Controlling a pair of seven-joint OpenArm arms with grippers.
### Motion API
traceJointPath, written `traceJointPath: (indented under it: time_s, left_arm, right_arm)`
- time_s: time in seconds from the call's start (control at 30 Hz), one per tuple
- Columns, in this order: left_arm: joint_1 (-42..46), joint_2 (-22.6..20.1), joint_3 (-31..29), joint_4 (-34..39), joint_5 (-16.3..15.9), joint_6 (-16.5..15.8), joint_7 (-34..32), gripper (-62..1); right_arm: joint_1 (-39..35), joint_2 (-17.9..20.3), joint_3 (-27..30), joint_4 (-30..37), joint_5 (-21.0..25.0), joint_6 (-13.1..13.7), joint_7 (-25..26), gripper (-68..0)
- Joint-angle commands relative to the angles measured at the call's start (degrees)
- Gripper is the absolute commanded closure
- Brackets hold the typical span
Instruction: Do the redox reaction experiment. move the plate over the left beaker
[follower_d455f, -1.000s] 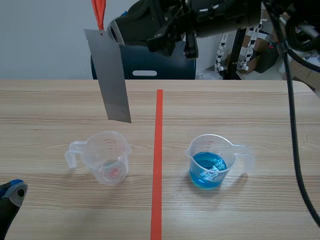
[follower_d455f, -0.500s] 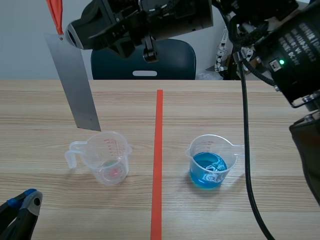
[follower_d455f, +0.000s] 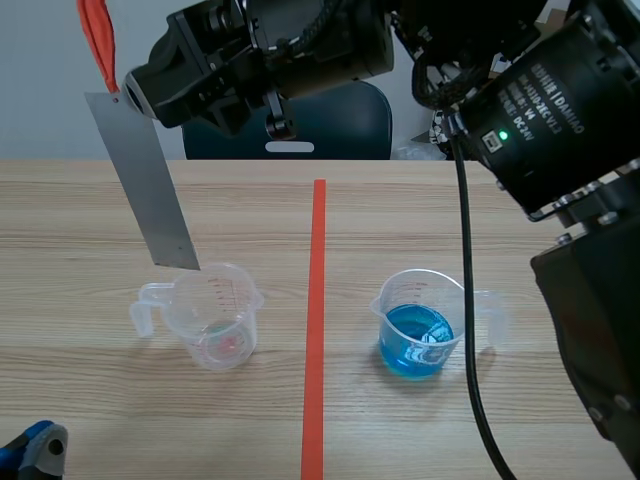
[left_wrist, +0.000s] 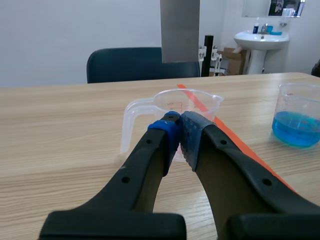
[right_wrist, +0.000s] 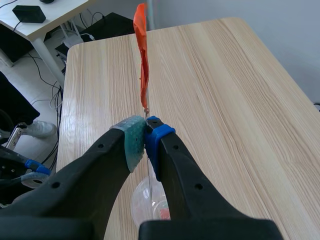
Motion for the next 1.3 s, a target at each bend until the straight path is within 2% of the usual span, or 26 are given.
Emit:
traceJointPath:
  time_s: [0.0,0.07,0.1,0.2,0.23,0.27,0.4,0.47,1.27]
  left_arm:
    - [0.46,-0.81,-0.04,1.36,-0.15,-0.15,-0.68,-4.6]
    - [0.46,-1.27,-0.04,1.36,-0.09,-0.15,-0.66,-13.7]
    - [0.46,-1.42,-0.07,1.36,-0.15,-0.13,-0.66,-20.9]
    - [0.48,-1.51,-0.09,1.36,-1.14,-0.13,-0.72,-47.8]
    - [0.48,-1.51,-0.09,1.36,-1.29,-0.13,-1.14,-54.2]
    - [0.48,-1.51,-0.11,1.36,-1.27,0.0,-1.86,-57.4]
    - [0.46,-1.53,-0.11,1.36,-1.25,4.85,-4.17,-57.7]
    - [0.46,-1.53,-0.11,1.36,-1.25,5.88,-4.83,-57.7]
    - [0.42,-1.53,-0.09,1.36,-1.25,4.92,-5.18,-57.7]
  right_arm:
    - [1.31,-0.48,0.5,0.79,0.83,0.24,0.87,-0.6]
    - [1.31,-0.48,0.52,0.79,0.81,0.24,0.83,-0.6]
    - [1.31,-0.48,0.52,0.79,0.81,0.24,0.81,-0.6]
    - [1.31,-0.46,0.52,0.79,0.81,0.24,0.81,-0.6]
    - [1.31,-0.46,0.52,0.79,0.81,0.24,0.81,-0.6]
    - [1.31,-0.46,0.52,0.79,0.81,0.24,0.81,-0.6]
    - [1.31,-0.46,0.52,0.79,0.81,0.24,0.79,-0.6]
    - [1.31,-0.46,0.52,0.79,0.83,0.24,0.79,-0.6]
    - [1.31,-0.46,0.52,0.79,1.27,0.24,0.81,-0.6]
